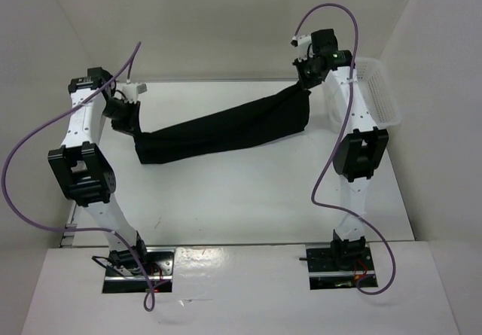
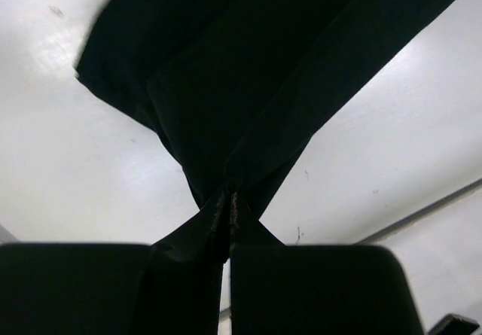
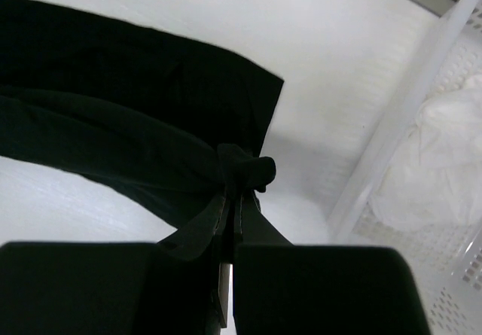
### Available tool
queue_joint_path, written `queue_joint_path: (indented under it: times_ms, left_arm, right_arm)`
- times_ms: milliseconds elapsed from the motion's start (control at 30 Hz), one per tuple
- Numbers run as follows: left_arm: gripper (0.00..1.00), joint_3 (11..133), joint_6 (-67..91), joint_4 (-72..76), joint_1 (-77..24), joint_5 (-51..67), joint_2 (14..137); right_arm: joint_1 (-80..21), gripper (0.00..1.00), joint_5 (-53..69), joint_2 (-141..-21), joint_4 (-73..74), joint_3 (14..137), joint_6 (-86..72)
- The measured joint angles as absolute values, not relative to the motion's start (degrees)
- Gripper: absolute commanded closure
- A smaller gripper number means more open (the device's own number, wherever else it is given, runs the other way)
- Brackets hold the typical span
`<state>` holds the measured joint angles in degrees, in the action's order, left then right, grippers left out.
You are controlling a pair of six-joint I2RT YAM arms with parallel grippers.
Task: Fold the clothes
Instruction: Fold the tank top
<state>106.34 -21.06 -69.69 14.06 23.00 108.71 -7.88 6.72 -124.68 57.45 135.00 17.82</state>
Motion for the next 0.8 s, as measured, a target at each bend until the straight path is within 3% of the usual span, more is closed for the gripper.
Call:
queue_joint_path:
  times_ms: [233, 600, 800]
  left_arm:
    - [0.95, 96.01, -21.34, -67.96, 14.06, 22.24, 102.89]
    - [0.94, 92.49, -26.15, -69.10, 14.06, 22.11, 93.30]
    - [0.93, 89.71, -29.04, -71.33, 14.04, 21.76, 89.58]
  right_arm:
    - [-7.88, 1.00, 6.72, -118.37, 54.94, 124.60, 19.05]
    - [-7.88, 1.00, 5.63, -108.14, 48.05, 107.87, 21.30]
    - [-7.88, 1.00, 5.10, -106.56, 45.89, 105.25, 22.00]
